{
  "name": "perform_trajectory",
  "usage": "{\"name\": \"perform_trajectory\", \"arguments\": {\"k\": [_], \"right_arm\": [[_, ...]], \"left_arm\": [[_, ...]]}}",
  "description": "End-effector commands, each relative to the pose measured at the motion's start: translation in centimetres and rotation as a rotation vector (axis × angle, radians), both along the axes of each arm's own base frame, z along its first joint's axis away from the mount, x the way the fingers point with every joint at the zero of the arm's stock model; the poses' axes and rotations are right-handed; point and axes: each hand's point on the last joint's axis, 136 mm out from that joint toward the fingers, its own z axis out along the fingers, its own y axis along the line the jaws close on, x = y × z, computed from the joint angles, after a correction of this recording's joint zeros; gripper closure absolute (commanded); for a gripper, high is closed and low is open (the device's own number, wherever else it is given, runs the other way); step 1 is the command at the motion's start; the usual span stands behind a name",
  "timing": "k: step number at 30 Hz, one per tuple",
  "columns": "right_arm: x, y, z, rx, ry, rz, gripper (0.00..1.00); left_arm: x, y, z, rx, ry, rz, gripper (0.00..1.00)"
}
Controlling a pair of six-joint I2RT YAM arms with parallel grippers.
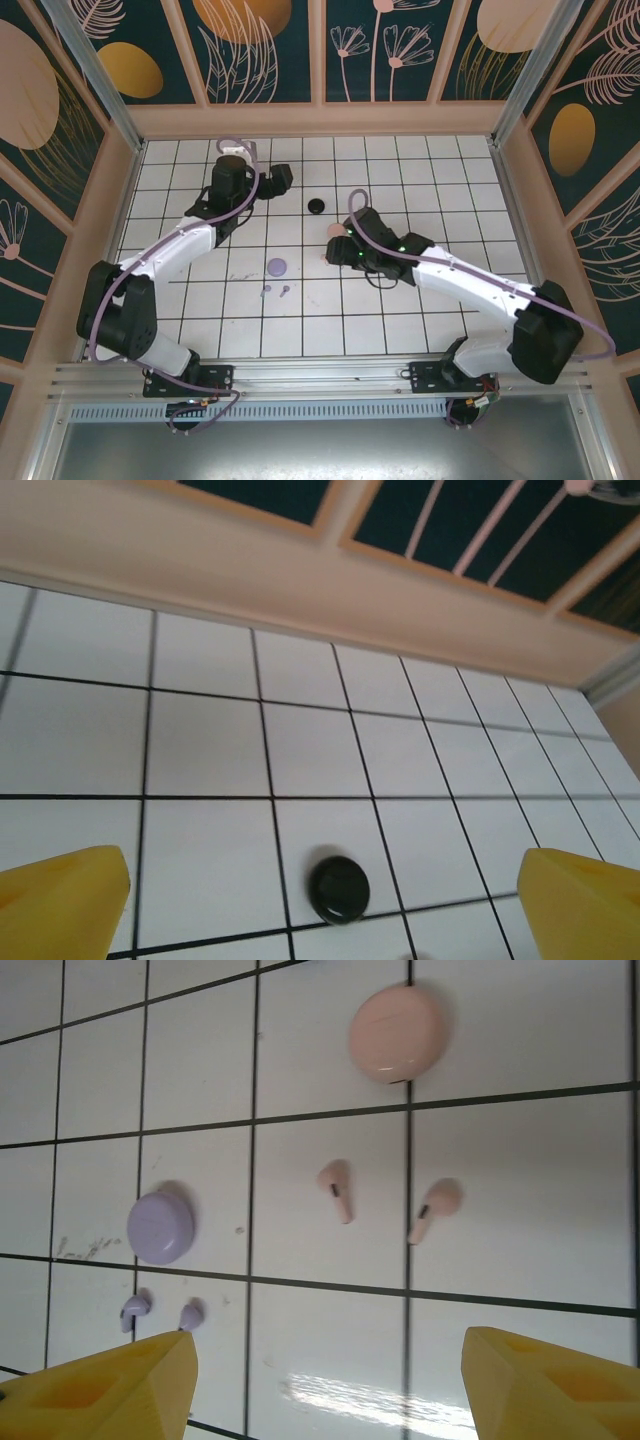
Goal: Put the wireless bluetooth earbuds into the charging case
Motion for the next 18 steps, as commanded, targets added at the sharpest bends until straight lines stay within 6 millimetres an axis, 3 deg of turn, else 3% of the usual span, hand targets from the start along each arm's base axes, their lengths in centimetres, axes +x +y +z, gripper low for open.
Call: {"name": "perform_trajectory", "arguments": {"k": [1,9,18], "right_arm": [[0.8,2.1,1.3,0.027,-0.016,-0.041,0.3],[0.4,6.4,-0.9,-0.01,0.08,-0.08,0.3],[0.8,10.4,-4.1,-0.102,0.156,-0.093,0.31]], "left_arm": [[0.3,3.5,1.4,-0.019,-0.031,0.203,0.01],[0.4,8.0,-0.9,0.019,0.085,0.419,0.01],[-1.0,12.6,0.8,-0.094,-0.036,0.504,0.01]]}}
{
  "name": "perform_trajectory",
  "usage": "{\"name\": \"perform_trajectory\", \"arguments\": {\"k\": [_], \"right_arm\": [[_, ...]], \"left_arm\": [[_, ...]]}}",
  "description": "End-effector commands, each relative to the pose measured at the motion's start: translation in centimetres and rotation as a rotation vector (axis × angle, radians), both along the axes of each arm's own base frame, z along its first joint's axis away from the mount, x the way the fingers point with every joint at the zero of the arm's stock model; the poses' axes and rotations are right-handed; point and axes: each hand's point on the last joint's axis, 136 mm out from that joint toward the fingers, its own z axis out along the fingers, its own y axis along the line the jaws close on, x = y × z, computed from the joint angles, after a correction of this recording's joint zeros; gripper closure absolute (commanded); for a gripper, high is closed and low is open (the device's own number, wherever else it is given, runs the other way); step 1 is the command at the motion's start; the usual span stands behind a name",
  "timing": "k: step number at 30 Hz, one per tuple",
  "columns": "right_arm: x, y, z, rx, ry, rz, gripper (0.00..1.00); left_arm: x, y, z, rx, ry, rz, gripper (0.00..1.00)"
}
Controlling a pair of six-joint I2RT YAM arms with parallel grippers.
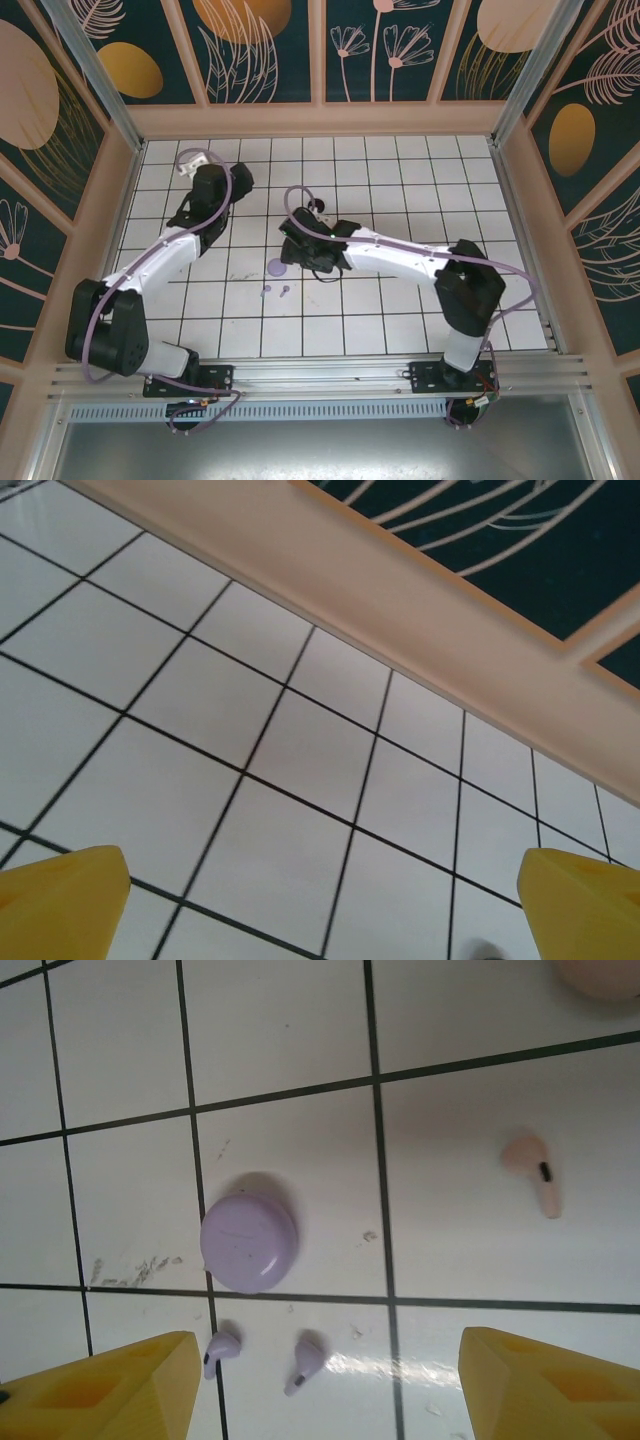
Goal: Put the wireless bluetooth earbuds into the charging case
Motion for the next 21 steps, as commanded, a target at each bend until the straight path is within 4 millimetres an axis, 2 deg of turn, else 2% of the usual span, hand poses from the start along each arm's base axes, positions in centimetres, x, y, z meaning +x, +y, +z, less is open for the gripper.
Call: {"name": "perform_trajectory", "arguments": {"k": [1,4,9,14,21], "right_arm": [[0.1,0.8,-0.8,-0.053,0.027,-0.029,0.31],[0.5,2.1,-1.7,-0.087,0.042,-0.019,0.31],[0.9,4.0,-3.1,-0.14,0.06,-0.002,0.29],[1.4,4.8,-4.6,-0.195,0.074,-0.009,0.27],[1.9,6.0,-6.4,-0.24,0.089,0.0,0.27]], "left_arm": [[0.2,1.8,2.7,-0.057,-0.106,0.045,0.01],[0.5,2.5,2.7,-0.066,-0.099,0.033,0.01],[0.7,3.6,1.6,-0.106,-0.073,0.045,0.01],[0.7,4.9,0.2,-0.159,-0.042,0.088,0.01],[0.6,5.6,-0.8,-0.21,-0.012,0.126,0.01]]}}
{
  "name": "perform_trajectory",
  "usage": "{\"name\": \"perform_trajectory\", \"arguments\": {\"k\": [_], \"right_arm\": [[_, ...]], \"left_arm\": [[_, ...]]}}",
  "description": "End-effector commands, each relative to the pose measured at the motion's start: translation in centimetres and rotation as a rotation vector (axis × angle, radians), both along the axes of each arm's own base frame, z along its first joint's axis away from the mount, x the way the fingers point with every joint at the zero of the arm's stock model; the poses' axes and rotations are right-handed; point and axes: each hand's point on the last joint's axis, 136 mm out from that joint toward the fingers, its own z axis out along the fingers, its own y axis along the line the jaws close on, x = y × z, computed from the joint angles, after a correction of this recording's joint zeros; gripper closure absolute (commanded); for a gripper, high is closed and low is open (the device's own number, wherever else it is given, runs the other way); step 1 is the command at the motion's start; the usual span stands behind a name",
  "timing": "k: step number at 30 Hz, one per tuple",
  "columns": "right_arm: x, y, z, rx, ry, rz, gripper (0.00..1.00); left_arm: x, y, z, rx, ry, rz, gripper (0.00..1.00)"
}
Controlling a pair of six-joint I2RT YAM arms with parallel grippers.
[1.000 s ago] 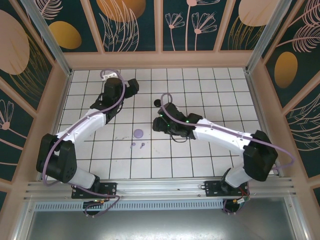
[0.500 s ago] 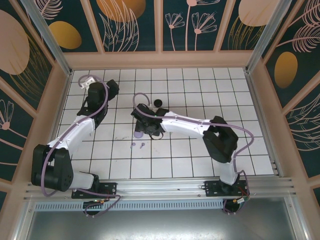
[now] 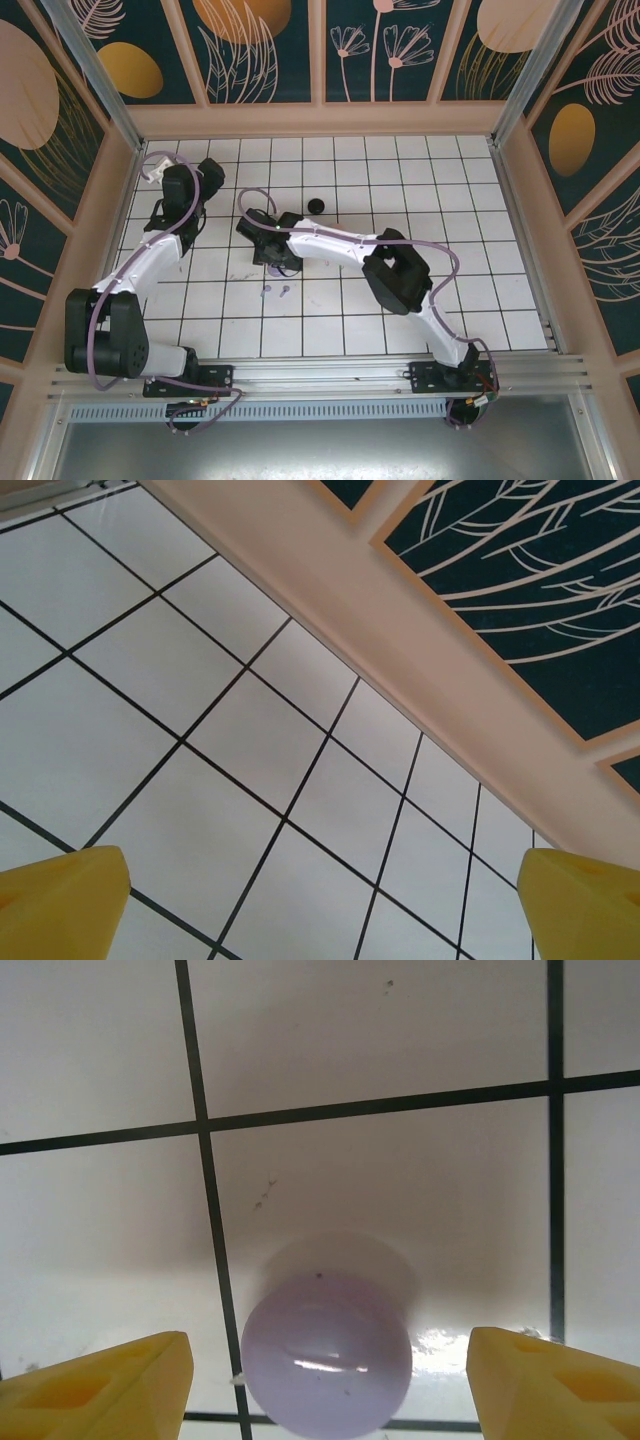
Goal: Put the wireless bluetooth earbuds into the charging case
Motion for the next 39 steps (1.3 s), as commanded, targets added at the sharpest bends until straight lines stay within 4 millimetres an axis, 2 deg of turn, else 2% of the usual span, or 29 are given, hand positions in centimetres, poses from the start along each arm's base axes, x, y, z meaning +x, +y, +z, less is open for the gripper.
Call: {"name": "perform_trajectory", "arguments": {"k": [1,17,24,30,39], "right_arm": [[-0.2,-0.3,-0.8,-0.065,0.014,-0.009,0.27],[-0.3,0.2,-2.5,-0.091,0.039,-0.003,0.31],[-0.4,0.6,-3.1,-0.079,0.051,0.004,0.35],[-0.7,0.9,-3.7,-0.08,0.061,0.009,0.39],[-0.9,1.2,-3.7,-0.074,0.059,0.018,0.51]], "left_arm": [[-0.1,0.1,-0.8,-0.047,0.016,0.013,0.01],[-1.2,-0.2,-0.2,-0.113,-0.013,0.018,0.01],[-2.0,1.0,0.0,-0.173,0.014,0.118,0.01],[-2.6,1.1,0.6,-0.188,-0.001,0.129,0.01],[-3.4,1.5,0.7,-0.193,-0.027,0.147,0.01]]}}
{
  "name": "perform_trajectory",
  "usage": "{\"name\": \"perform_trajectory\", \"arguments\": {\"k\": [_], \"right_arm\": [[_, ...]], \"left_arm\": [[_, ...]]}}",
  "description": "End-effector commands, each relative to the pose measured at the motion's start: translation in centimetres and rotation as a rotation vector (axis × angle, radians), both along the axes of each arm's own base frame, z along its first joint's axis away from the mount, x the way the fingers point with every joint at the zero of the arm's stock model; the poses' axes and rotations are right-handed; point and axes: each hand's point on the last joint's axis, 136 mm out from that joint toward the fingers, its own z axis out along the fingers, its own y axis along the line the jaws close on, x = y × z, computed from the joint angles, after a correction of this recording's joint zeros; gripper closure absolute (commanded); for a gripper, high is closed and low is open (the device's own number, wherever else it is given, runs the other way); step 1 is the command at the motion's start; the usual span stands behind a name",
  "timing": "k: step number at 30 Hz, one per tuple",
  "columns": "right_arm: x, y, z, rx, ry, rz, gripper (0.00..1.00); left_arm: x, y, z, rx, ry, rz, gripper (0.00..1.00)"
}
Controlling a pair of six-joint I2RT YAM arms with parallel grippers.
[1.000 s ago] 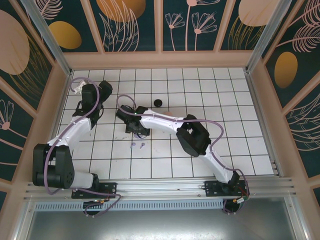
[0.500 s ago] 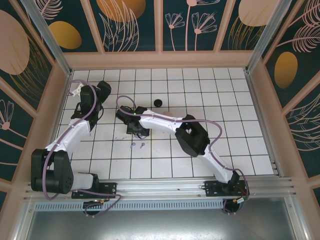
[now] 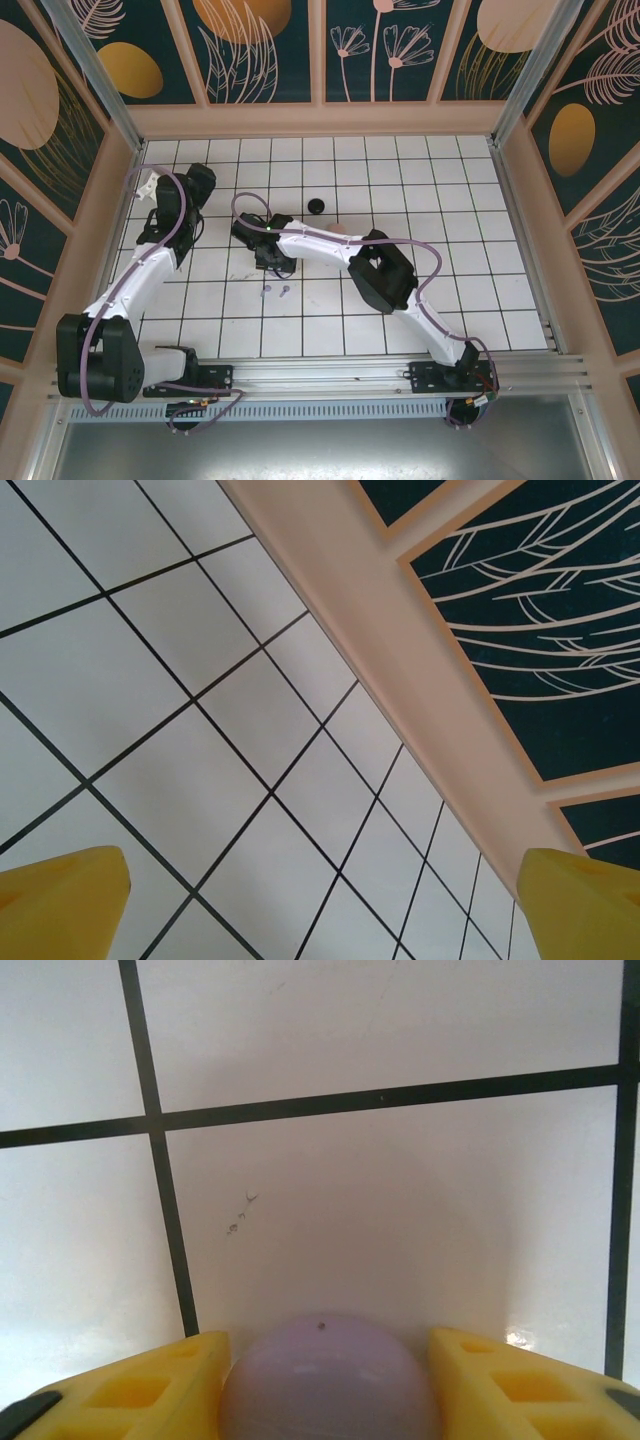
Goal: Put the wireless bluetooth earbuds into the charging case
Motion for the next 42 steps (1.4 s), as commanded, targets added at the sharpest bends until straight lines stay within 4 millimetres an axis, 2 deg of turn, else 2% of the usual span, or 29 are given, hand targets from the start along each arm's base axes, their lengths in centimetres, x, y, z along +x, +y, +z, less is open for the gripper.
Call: {"name": "perform_trajectory", "arguments": {"k": [1,6,11,19,27,34,38,42], "right_arm": [[-0.9,0.7,-1.1,-0.004,0.02,0.014,0.53],[-1.0,1.2,-0.1,0.026,0.001,0.017,0.61],[-0.5,1.0,2.3,0.074,-0.054,0.008,0.63],[0.5,-0.8,5.9,0.121,-0.127,-0.019,0.63],[2.9,-5.1,9.2,0.199,-0.19,-0.098,0.63],[5.3,-9.1,11.9,0.304,-0.222,-0.196,0.63],[6.8,-10.8,13.5,0.393,-0.234,-0.25,0.63],[8.0,-11.5,15.0,0.457,-0.249,-0.278,0.62]], "left_arm": [[-0.4,0.7,0.1,-0.003,-0.011,0.035,0.01],[-0.6,0.8,0.3,0.011,-0.012,0.032,0.01],[-1.0,0.7,0.8,0.036,-0.028,0.008,0.01],[-1.7,-1.0,1.7,0.105,-0.112,-0.13,0.02],[-2.7,-4.5,1.0,0.076,-0.202,-0.342,0.03],[-4.7,-9.0,1.6,-0.059,-0.408,-0.577,0.04],[-6.4,-10.6,2.0,-0.118,-0.52,-0.659,0.02],[-6.8,-13.8,1.8,-0.102,-0.53,-0.79,0.03]]}}
